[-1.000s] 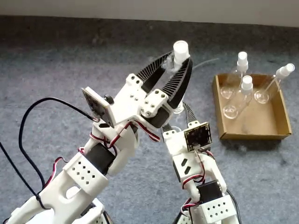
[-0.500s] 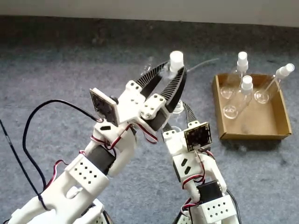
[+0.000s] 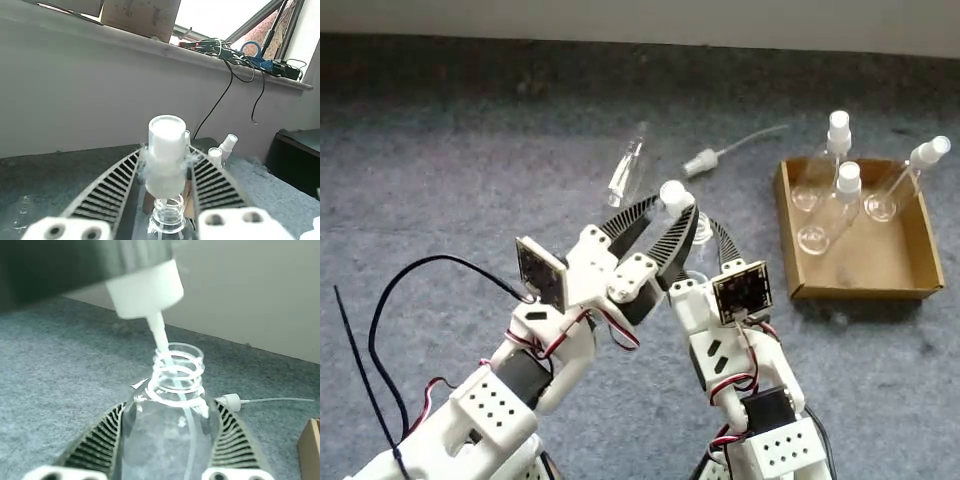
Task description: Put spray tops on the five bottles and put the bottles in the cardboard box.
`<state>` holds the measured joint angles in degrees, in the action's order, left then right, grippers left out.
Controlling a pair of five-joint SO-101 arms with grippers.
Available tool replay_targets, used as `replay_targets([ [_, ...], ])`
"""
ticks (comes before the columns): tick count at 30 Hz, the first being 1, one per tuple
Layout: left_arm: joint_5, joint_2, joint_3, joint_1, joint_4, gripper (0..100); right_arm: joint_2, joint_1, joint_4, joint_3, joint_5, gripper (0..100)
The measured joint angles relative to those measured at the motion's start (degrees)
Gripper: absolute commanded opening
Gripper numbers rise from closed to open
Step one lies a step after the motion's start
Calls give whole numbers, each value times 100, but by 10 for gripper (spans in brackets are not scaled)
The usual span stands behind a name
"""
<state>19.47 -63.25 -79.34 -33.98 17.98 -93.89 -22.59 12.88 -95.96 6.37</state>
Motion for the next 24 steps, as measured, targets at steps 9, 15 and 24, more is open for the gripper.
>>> replay_targets([
  [9, -9, -105, -53, -26, 0, 5, 0, 0, 0, 0, 0, 112],
  [15, -9, -105, -53, -35, 0, 5, 0, 0, 0, 0, 0, 112],
  [24, -9, -105, 484, -202, -976, 5, 0, 9, 0, 0, 422, 112],
])
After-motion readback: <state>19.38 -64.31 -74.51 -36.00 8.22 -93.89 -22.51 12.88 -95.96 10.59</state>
